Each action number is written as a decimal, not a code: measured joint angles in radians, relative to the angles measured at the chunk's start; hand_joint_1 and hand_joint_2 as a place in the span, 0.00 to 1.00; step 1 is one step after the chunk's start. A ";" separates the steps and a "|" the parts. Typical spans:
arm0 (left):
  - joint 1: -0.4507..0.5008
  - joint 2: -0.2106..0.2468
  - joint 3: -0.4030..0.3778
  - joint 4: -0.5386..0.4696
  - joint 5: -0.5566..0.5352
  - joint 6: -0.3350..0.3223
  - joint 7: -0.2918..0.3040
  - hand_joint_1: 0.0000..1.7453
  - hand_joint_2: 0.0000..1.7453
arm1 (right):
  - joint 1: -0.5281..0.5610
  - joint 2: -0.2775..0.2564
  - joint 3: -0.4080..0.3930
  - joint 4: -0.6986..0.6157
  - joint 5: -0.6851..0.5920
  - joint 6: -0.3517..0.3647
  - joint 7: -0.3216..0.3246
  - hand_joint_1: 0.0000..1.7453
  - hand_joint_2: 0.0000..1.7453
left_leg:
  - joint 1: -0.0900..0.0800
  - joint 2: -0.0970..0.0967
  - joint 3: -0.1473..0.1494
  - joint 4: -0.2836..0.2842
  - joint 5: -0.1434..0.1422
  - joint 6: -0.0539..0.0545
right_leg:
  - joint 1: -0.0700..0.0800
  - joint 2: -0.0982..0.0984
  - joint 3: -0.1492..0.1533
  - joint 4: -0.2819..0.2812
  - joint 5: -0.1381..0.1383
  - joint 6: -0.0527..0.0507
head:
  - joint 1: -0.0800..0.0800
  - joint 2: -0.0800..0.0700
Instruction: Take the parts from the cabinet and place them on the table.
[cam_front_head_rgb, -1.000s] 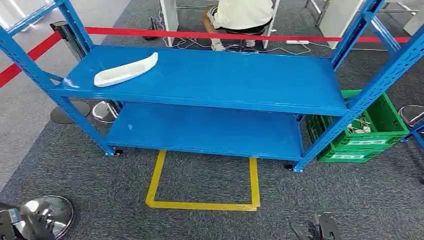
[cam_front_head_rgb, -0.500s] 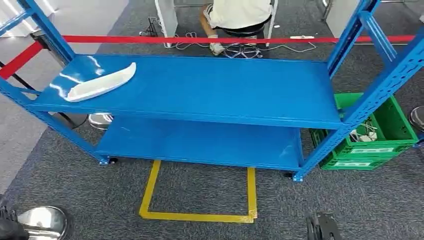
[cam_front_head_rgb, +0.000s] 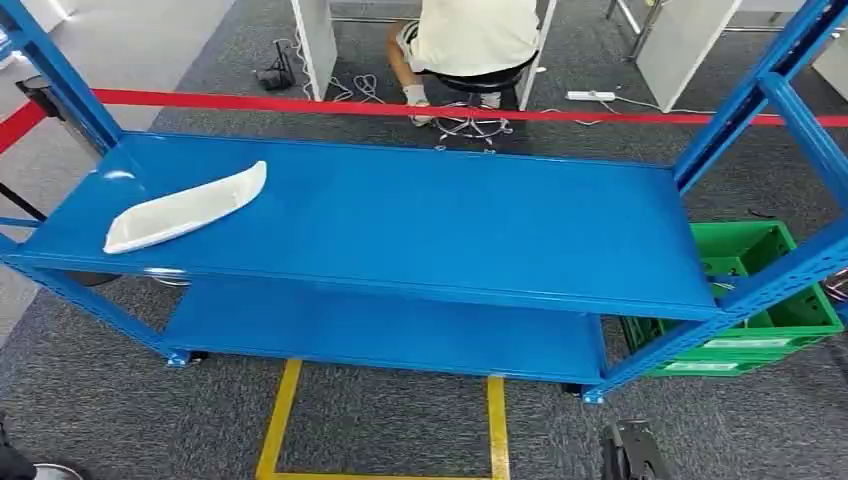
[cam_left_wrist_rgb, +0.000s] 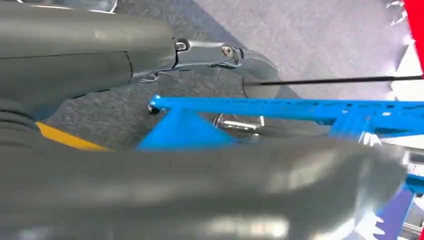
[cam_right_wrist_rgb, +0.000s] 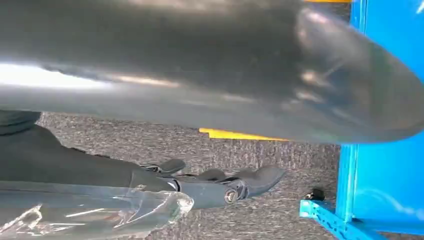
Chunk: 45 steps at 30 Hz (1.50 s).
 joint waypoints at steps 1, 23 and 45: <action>0.003 0.000 0.000 -0.003 -0.012 -0.018 -0.001 0.00 1.00 | -0.001 -0.003 0.005 0.000 -0.005 -0.004 0.001 0.00 0.00 | -0.001 -0.001 0.015 0.000 -0.012 0.000 | 0.001 0.000 -0.019 -0.018 -0.016 -0.002 | -0.001 0.000; 0.071 0.056 -0.126 -0.201 -0.087 -0.096 -0.013 0.00 1.00 | -0.004 -0.031 0.067 -0.010 -0.025 -0.023 0.018 0.00 0.00 | -0.009 -0.004 0.086 -0.020 -0.072 -0.022 | 0.012 0.006 -0.016 -0.248 0.287 -0.041 | -0.002 0.000; -0.025 0.532 -0.314 -0.309 -0.552 0.122 0.358 0.00 1.00 | 0.030 -0.056 0.095 -0.018 0.082 -0.023 0.117 0.00 1.00 | -0.013 -0.004 0.089 -0.019 -0.068 -0.027 | 0.008 0.005 -0.012 -0.249 0.293 -0.042 | -0.002 0.000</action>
